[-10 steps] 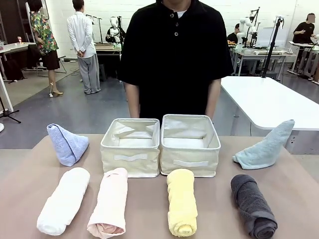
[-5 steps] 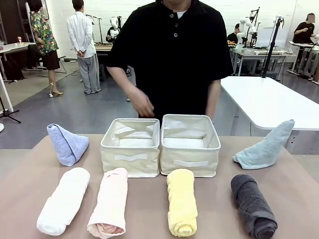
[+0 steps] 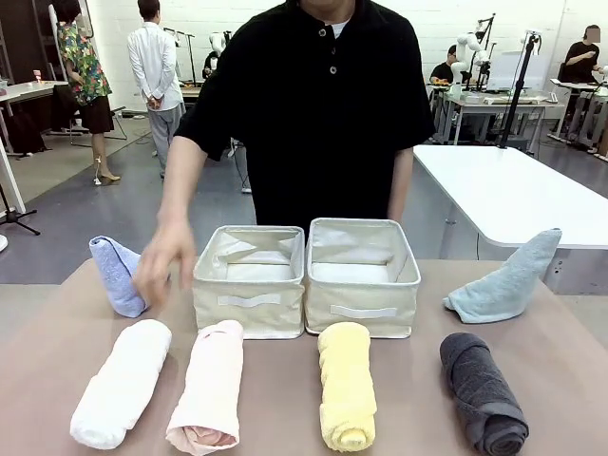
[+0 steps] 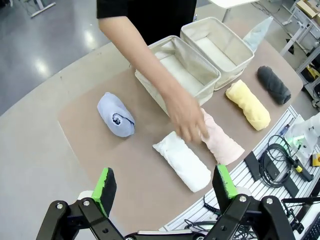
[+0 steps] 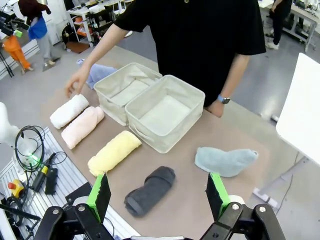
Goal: Sort the towels based on their folding style.
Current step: Pick up one triangle-folded towel and place it in the left Fabric basket.
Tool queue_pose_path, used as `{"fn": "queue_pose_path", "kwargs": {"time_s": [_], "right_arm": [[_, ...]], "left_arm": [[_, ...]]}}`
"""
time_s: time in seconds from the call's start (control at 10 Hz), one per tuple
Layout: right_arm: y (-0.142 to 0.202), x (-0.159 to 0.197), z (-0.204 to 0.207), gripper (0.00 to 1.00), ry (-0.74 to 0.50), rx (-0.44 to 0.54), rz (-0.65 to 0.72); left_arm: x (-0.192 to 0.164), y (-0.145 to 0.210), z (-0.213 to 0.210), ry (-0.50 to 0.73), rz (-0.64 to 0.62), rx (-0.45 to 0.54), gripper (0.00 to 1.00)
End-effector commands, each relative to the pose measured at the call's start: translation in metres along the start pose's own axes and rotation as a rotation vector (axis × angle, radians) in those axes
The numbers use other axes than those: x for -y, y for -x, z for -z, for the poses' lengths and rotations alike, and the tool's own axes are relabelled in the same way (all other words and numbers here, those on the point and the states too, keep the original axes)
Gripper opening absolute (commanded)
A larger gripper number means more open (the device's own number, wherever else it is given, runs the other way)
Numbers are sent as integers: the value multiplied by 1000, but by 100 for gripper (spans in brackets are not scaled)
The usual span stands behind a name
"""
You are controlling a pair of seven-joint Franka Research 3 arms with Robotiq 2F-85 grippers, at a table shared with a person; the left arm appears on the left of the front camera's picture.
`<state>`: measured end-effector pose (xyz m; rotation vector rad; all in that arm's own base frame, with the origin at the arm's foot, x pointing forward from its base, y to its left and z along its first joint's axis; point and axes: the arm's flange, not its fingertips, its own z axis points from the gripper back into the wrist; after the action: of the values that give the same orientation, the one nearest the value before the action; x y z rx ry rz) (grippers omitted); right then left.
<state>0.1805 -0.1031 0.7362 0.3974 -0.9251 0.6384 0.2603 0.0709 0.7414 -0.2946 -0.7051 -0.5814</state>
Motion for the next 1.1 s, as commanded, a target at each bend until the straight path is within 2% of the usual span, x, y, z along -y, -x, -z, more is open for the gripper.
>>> {"fn": "queue_pose_path", "kwargs": {"time_s": [0.0,0.8,1.0], "right_arm": [[0,0,1,100,-3,0,0],[0,0,1,100,-3,0,0],[0,0,1,100,-3,0,0]], "left_arm": [[0,0,-1,-4,0,-1,100],[0,0,0,0,0,0,100],[-6,-18,37,-83,-65,-94,100]]}}
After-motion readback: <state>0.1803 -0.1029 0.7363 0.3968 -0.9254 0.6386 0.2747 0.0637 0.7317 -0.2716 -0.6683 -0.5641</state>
